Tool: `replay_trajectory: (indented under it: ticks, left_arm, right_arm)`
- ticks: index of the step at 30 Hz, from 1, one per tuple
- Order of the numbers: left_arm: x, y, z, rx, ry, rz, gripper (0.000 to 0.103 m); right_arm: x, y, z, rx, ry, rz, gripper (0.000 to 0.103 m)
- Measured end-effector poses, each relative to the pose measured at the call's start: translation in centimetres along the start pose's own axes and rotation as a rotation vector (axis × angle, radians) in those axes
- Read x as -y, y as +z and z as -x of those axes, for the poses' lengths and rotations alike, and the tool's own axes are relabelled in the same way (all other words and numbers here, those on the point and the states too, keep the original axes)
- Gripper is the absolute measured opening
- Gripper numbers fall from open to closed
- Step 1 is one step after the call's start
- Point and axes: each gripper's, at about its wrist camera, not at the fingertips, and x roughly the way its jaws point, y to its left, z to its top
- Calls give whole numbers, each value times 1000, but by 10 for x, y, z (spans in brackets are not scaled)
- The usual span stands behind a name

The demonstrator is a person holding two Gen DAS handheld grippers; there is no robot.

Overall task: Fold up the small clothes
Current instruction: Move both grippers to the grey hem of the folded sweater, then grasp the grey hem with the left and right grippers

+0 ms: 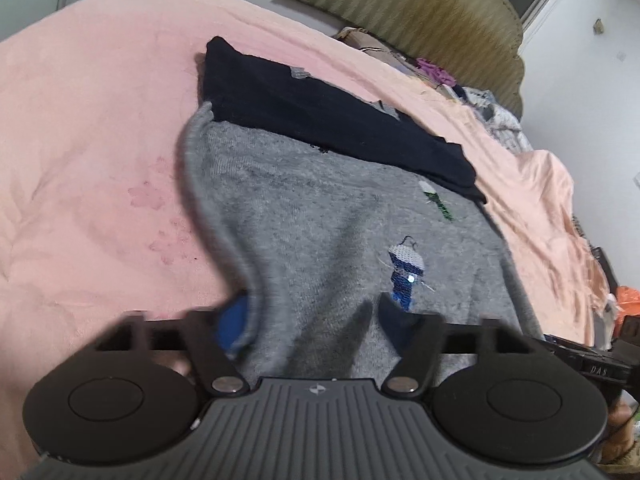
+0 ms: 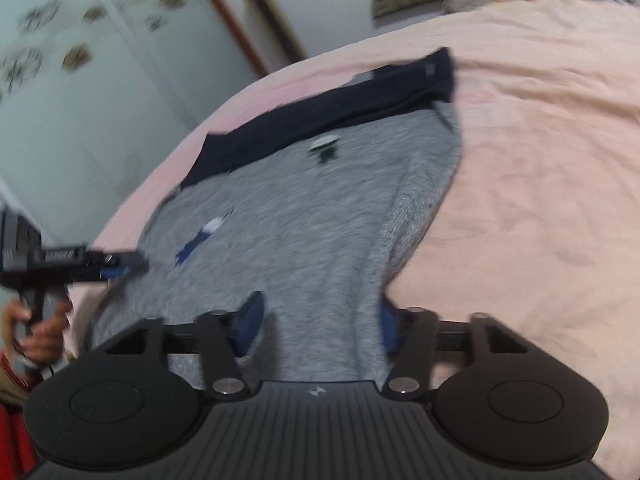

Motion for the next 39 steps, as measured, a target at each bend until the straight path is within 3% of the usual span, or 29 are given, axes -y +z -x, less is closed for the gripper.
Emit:
replay_trajectory:
  ticks: [1, 3, 6, 10, 13, 17, 23, 26, 27, 28, 29, 30, 31, 35, 36, 38, 39]
  left_arm:
    - [0, 1, -3, -17, -1, 13, 21]
    - [-1, 1, -7, -31, -3, 35, 14]
    - [3, 5, 0, -24, -17, 40, 12]
    - [11, 23, 16, 12, -92, 50, 12]
    - [24, 42, 18, 51, -84, 11, 12]
    - [38, 67, 3, 96, -16, -25, 12]
    - [33, 95, -38, 95, 65, -35, 14]
    - [29, 98, -54, 95, 109, -36, 19]
    - [28, 97, -55, 101, 133, -46, 30]
    - [28, 95, -53, 109, 156, -55, 52]
    - [27, 92, -49, 121, 160, -57, 65]
    - [26, 87, -42, 143, 154, -61, 86]
    - [25, 83, -35, 163, 159, -71, 93]
    - [25, 57, -9, 162, 226, -146, 93]
    - [23, 49, -3, 152, 224, -145, 93]
    - [14, 33, 7, 119, 193, -121, 92]
    - [9, 25, 11, 103, 184, -100, 92]
  right_arm:
    - [-4, 0, -3, -9, -3, 19, 24]
    - [-5, 1, -7, -16, -8, 31, 12]
    - [0, 5, -3, -4, 35, -7, 10]
    - [7, 19, 12, 49, 173, -88, 9]
    - [5, 42, 15, 98, 191, -86, 9]
    - [8, 74, -1, 147, 123, -64, 9]
    - [32, 101, -43, 163, -76, -98, 9]
    - [48, 98, -58, 134, -108, -152, 11]
    - [49, 96, -61, 126, -111, -160, 12]
    - [49, 95, -61, 121, -118, -163, 13]
    - [47, 92, -60, 112, -130, -159, 14]
    - [46, 89, -57, 103, -138, -150, 15]
    - [44, 86, -52, 102, -138, -139, 16]
    - [42, 70, -28, 95, -123, -134, 22]
    - [44, 64, -20, 93, -120, -142, 29]
    - [46, 54, -8, 86, -122, -147, 50]
    - [46, 48, -2, 87, -137, -144, 70]
